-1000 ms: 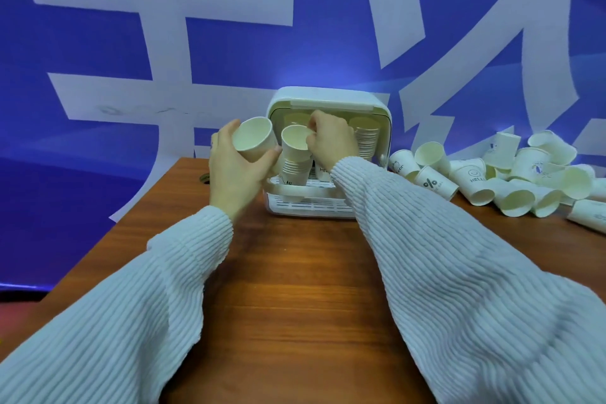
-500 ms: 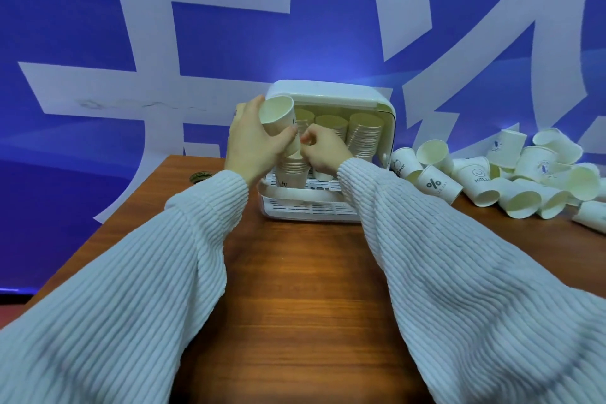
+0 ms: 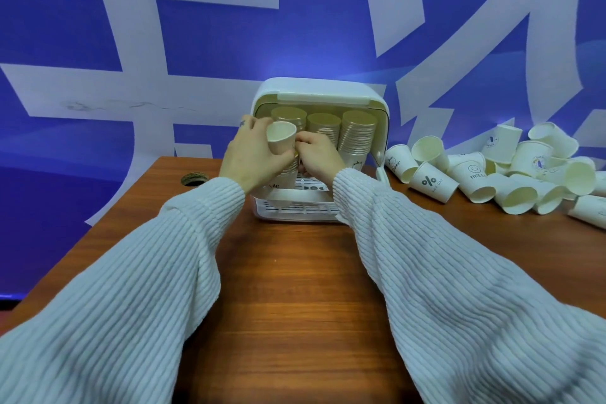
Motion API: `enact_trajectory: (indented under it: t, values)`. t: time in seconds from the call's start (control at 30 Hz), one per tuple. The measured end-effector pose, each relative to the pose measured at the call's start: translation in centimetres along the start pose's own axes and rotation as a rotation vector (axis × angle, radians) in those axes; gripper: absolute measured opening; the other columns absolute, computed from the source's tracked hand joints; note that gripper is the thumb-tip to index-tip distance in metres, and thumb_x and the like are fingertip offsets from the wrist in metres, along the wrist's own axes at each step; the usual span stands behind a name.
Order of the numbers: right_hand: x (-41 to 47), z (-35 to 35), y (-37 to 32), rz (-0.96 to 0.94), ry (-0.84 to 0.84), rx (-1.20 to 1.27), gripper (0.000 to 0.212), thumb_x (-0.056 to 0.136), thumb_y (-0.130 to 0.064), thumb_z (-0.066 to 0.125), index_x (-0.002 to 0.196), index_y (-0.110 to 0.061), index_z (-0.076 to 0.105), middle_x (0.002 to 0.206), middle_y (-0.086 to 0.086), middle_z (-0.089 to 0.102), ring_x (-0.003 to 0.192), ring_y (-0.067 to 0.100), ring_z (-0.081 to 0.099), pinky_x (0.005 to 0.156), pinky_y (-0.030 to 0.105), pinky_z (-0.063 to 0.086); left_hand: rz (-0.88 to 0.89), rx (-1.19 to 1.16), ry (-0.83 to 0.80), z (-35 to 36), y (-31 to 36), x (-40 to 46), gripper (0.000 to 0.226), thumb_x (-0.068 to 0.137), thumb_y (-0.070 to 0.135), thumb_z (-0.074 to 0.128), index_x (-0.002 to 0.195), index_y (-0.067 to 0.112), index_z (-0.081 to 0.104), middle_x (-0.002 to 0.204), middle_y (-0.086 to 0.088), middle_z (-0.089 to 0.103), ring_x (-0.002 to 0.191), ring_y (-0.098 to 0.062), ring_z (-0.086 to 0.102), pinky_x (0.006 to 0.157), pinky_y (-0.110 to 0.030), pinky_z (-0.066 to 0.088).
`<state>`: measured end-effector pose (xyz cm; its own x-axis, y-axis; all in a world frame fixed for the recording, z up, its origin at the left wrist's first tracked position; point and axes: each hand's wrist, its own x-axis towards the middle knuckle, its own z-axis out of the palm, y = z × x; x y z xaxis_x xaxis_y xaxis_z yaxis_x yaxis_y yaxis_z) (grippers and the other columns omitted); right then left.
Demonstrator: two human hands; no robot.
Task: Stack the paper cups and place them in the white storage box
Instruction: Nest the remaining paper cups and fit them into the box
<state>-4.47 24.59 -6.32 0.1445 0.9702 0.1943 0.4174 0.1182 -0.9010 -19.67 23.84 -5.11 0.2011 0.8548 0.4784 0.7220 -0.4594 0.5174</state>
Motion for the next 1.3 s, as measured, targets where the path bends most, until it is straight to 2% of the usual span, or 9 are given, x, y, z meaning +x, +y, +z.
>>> enact_trajectory:
  t: [0.17,0.33,0.43,0.6,0.77,0.93,1.07,1.2,1.3]
  values:
    - [-0.7,-0.9,0.3,0.062,-0.020,0.077,0.042,0.095,-0.003,0.040,0.107,-0.015,0.078,0.064,0.001,0.061,0.058,0.016,0.049,0.052,0.027,0.040,-0.027,0.077,-0.153,1.2,-0.4,-0.4,0.073,0.096,0.069,0.029,0.147,0.020,0.047,0.147,-0.010,0.047,0.132,-0.032,0.049,0.103,-0.051,0.045]
    - [-2.1,-1.0,0.1,-0.049,0.145,-0.220,0.040,0.095,-0.020,0.050,0.132,-0.024,0.065,0.111,-0.001,0.074,0.103,0.022,0.067,0.094,0.039,0.054,-0.025,0.127,-0.157,2.7,-1.2,0.5,0.058,0.104,0.051,0.028,0.145,0.017,0.050,0.151,-0.018,0.048,0.132,-0.042,0.049,0.107,-0.052,0.041]
    - [-4.6,-3.6,-0.2,-0.222,0.393,-0.171,0.036,0.096,-0.016,0.053,0.131,-0.024,0.060,0.092,-0.009,0.068,0.083,0.014,0.066,0.078,0.036,0.054,-0.040,0.158,-0.214,2.5,-1.1,0.9,0.077,0.092,0.065,0.018,0.145,0.019,0.051,0.159,-0.015,0.040,0.139,-0.043,0.042,0.110,-0.058,0.039]
    - [-6.0,-12.0,3.7,-0.125,0.716,-0.245,0.026,0.096,-0.022,0.053,0.120,-0.026,0.061,0.100,-0.010,0.067,0.088,0.012,0.061,0.078,0.035,0.049,0.096,0.177,0.276,3.5,1.1,-1.7,0.060,0.098,0.055,0.041,0.138,0.013,0.058,0.152,-0.009,0.047,0.138,-0.038,0.037,0.107,-0.056,0.034]
    - [-6.1,-18.3,11.5,0.247,0.504,-0.694,0.047,0.095,-0.029,0.053,0.142,-0.025,0.050,0.145,0.002,0.052,0.121,0.030,0.059,0.092,0.045,0.050,0.242,-0.133,0.439,6.8,5.5,-4.3,0.043,0.092,0.036,0.058,0.129,0.014,0.063,0.139,-0.007,0.056,0.131,-0.033,0.044,0.112,-0.039,0.029]
    - [-7.7,-19.9,14.5,0.251,0.413,-0.959,0.049,0.097,-0.030,0.059,0.143,-0.023,0.042,0.136,0.007,0.047,0.103,0.033,0.064,0.069,0.040,0.049,0.504,-0.221,0.318,10.1,9.7,-7.5,0.037,0.088,0.023,0.064,0.123,0.010,0.066,0.128,-0.008,0.059,0.121,-0.030,0.053,0.107,-0.035,0.039]
    - [-9.2,-20.9,13.9,0.283,0.382,-0.981,0.054,0.091,-0.052,0.065,0.133,-0.021,0.049,0.129,0.006,0.049,0.102,0.032,0.062,0.070,0.038,0.043,0.479,-0.397,0.052,12.1,12.0,-9.7,0.030,0.091,0.024,0.058,0.119,0.015,0.065,0.117,0.001,0.058,0.106,-0.014,0.060,0.092,-0.036,0.052]
    - [-12.2,-21.8,12.7,0.254,0.442,-0.471,0.054,0.084,-0.059,0.067,0.125,-0.029,0.049,0.109,-0.009,0.063,0.095,0.018,0.063,0.080,0.039,0.052,0.223,-0.511,-0.183,14.2,14.3,-11.0,0.040,0.097,0.029,0.065,0.134,0.016,0.060,0.121,0.005,0.058,0.107,-0.009,0.063,0.090,-0.032,0.054]
    - [-15.0,-21.5,12.0,0.136,0.295,0.050,0.046,0.092,-0.035,0.074,0.131,-0.024,0.051,0.117,-0.001,0.070,0.097,0.013,0.069,0.077,0.032,0.056,-0.167,-0.776,-0.467,15.6,16.1,-10.6,0.094,0.087,0.059,0.072,0.160,0.019,0.028,0.147,0.006,0.050,0.128,-0.010,0.056,0.096,-0.022,0.048]
